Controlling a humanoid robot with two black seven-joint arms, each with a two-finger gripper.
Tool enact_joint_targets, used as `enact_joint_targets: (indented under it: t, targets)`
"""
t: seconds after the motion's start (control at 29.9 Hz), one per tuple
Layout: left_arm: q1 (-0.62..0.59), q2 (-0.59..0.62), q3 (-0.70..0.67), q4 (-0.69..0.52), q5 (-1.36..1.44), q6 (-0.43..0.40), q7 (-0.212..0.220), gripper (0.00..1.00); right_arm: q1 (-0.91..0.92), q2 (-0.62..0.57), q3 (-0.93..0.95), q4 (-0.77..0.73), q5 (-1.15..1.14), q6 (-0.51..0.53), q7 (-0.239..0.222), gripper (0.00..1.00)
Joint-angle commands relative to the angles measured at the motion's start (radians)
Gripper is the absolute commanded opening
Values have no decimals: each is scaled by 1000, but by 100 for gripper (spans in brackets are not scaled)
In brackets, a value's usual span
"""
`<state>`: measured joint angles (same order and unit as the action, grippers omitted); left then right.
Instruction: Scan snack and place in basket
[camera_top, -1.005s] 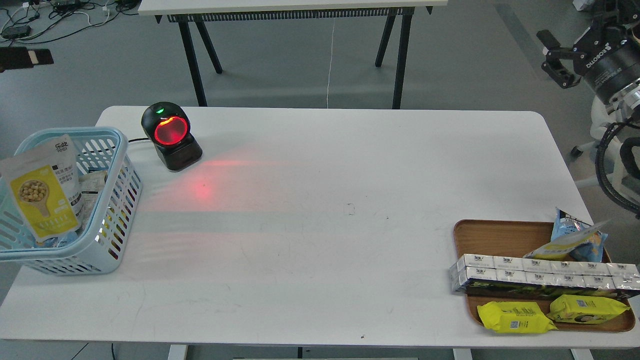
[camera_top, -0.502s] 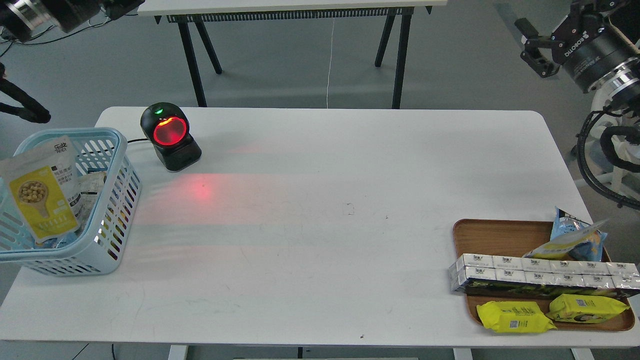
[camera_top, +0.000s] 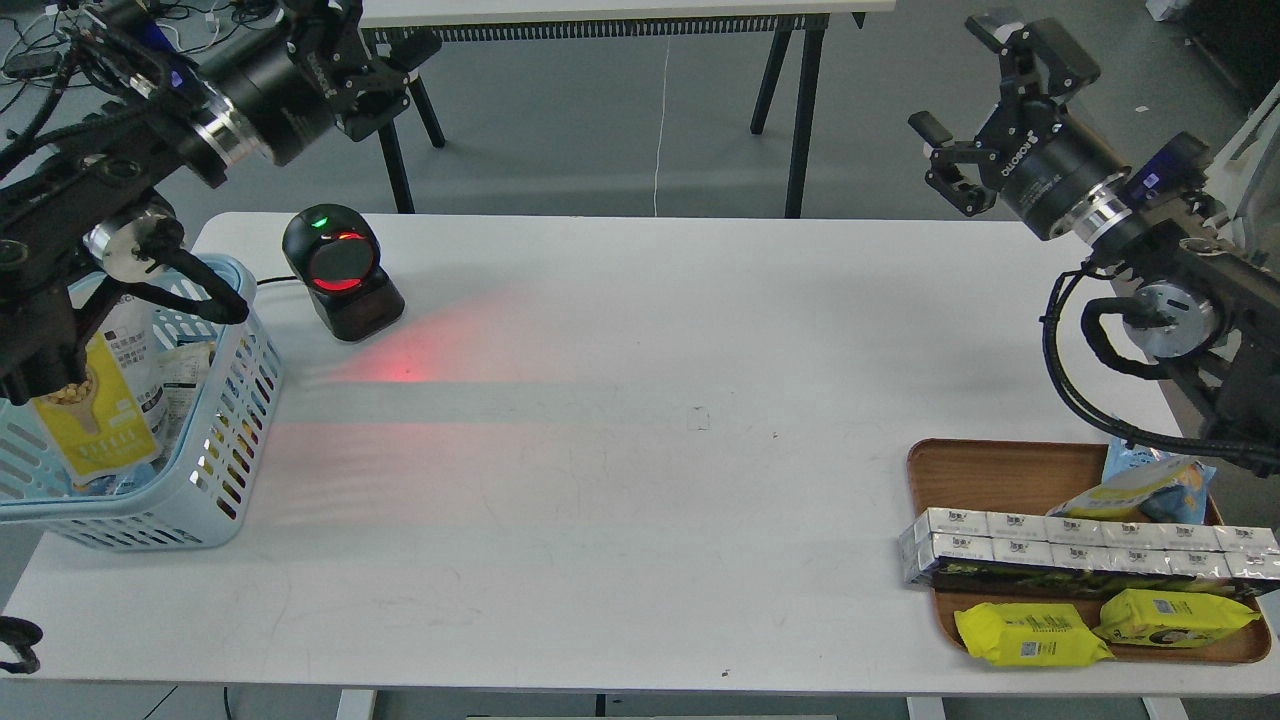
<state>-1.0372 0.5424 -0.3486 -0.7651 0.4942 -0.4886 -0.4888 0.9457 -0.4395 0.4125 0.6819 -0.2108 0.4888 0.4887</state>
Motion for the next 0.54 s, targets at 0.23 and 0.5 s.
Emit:
enact_joint_targets:
  t: [0.23,0.5]
  targets:
    - [80,-12,-75,-2,17,0,0,93,-18,16,3,7,1,0,0,99]
    - [89,-2,-76,-2,21,0,0,93,-31,16,23,2,4,0,0,99]
